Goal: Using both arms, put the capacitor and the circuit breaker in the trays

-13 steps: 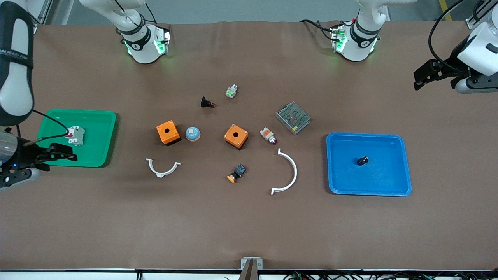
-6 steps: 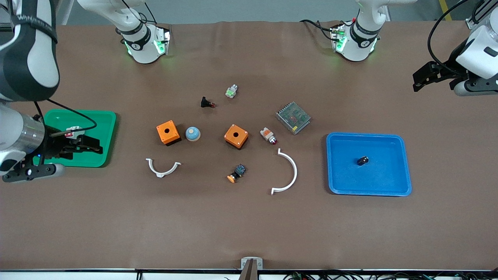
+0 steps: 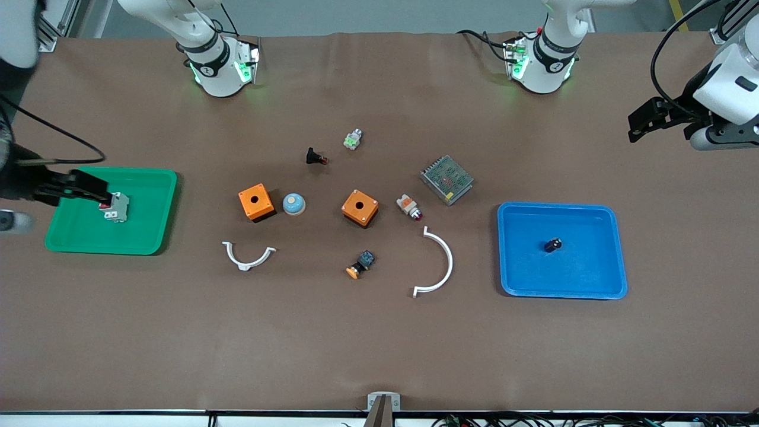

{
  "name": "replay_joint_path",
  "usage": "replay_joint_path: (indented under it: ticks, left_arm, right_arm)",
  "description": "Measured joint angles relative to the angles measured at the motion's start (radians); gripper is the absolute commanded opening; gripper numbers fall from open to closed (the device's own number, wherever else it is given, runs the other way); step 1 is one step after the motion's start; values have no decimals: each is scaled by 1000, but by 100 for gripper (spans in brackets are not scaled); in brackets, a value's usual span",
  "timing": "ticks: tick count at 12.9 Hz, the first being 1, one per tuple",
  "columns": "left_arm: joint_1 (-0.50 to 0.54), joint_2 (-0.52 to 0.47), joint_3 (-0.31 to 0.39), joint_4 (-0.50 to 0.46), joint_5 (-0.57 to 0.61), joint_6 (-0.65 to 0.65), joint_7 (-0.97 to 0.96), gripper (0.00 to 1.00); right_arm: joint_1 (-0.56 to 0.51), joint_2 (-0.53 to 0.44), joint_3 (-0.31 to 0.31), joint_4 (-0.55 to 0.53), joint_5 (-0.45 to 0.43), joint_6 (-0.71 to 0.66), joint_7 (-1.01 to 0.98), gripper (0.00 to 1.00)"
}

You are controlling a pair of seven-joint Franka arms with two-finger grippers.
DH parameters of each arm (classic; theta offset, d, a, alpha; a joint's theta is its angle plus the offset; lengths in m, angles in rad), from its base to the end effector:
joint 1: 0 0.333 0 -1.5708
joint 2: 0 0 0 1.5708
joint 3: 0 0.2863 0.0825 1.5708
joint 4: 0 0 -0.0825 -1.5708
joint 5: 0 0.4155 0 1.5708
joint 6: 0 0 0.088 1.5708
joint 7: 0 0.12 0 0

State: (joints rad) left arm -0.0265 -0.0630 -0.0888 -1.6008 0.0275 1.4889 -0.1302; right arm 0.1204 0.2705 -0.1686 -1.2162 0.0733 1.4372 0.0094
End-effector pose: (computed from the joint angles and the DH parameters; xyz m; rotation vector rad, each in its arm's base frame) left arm 0.5555 -0.0622 0.5959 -3.1019 -0.0260 0.0694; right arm 0.6444 -0.0064 0.5818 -3.1112 0.0693 0.0708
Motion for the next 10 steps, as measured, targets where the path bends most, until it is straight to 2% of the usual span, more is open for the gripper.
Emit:
replay_joint_path:
  ticks: [3,8,10]
  left_arm:
    - [0,0,0,0,0,0,0,100]
    - [0,0,0,0,0,0,0,100]
    - [0,0,0,0,0,0,0,100]
  right_arm:
    - [-72,-52,64,-105,0,90,0,100]
    - [-66,-122,88,-240,0,135,3,100]
    - [-48,-141,95,-249,-1,141,3,100]
